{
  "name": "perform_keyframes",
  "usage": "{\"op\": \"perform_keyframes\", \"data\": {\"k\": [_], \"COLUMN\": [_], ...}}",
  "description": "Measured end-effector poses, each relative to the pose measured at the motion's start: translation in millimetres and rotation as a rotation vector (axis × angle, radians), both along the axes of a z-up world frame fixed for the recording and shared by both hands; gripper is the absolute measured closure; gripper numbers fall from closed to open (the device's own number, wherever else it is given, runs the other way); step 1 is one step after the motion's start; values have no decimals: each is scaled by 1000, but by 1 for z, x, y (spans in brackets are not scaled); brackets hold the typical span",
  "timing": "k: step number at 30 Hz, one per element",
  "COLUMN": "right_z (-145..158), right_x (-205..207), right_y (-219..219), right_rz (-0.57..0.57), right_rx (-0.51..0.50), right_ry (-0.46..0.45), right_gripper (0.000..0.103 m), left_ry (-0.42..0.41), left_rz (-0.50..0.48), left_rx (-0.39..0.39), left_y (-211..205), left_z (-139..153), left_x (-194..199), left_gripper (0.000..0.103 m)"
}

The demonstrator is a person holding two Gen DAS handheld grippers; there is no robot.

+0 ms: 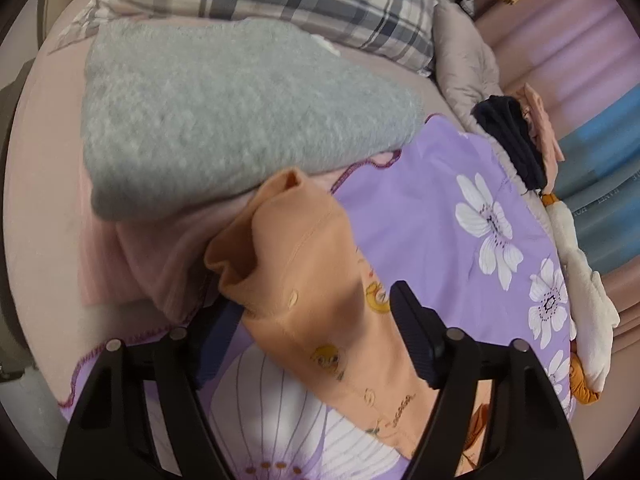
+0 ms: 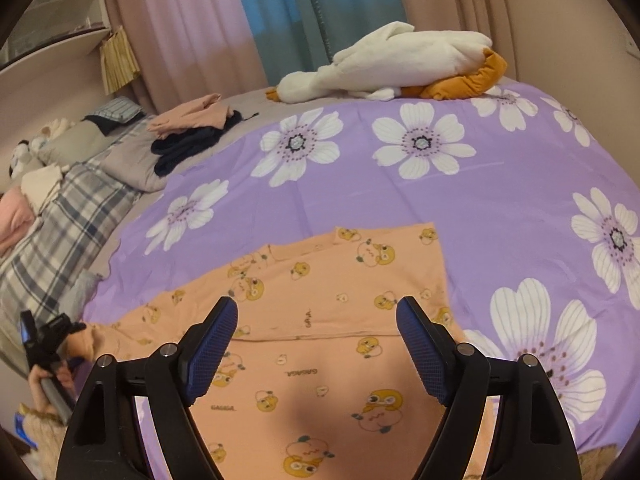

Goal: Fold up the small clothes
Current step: 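Grasp the other sleeve cuff of the orange sleeper with the left tool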

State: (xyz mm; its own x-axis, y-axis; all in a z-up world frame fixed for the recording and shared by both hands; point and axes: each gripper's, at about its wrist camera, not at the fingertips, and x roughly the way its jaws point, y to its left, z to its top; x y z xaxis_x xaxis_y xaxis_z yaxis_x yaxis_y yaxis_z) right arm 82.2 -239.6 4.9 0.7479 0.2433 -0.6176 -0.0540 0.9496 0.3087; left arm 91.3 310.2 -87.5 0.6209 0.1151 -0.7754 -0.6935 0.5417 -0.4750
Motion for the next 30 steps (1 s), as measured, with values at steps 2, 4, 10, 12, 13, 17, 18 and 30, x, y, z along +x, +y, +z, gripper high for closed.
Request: {"op": "perform_keyframes", "data": {"k": [2, 4, 10, 12, 13, 17, 18, 30], "right_z": [-2, -3, -7, -8, -8, -8, -8, -6], "right_x": [-1, -1, -1, -1, -1, -1, -2, -9], "right_y": [2, 2, 5, 5, 5, 3, 3, -9], "right_rz": [2, 2, 12, 15, 16, 14, 13, -9], "right_rx": [-3, 6, 18, 19, 23, 25, 26, 49], "right_ry": [5, 10, 24, 29, 30, 30, 30, 18], "right_gripper": [22, 22, 22, 22, 22, 22, 22, 22], "left_ry": [39, 47, 8, -7, -20, -72, -77, -266], "left_rz": [1, 8, -1, 19, 20, -6, -21, -347], "left_rx": [-1, 11, -37, -21, -10, 36, 45, 136], "left_y": [1, 0, 3, 2, 0, -11, -16, -110], "left_z": [-5, -5, -12, -8, -4, 11, 14, 66], "left_x": [3, 3, 8, 5, 3, 5, 8, 25], "left_gripper": [38, 49, 93, 94, 94, 95, 95, 96]}}
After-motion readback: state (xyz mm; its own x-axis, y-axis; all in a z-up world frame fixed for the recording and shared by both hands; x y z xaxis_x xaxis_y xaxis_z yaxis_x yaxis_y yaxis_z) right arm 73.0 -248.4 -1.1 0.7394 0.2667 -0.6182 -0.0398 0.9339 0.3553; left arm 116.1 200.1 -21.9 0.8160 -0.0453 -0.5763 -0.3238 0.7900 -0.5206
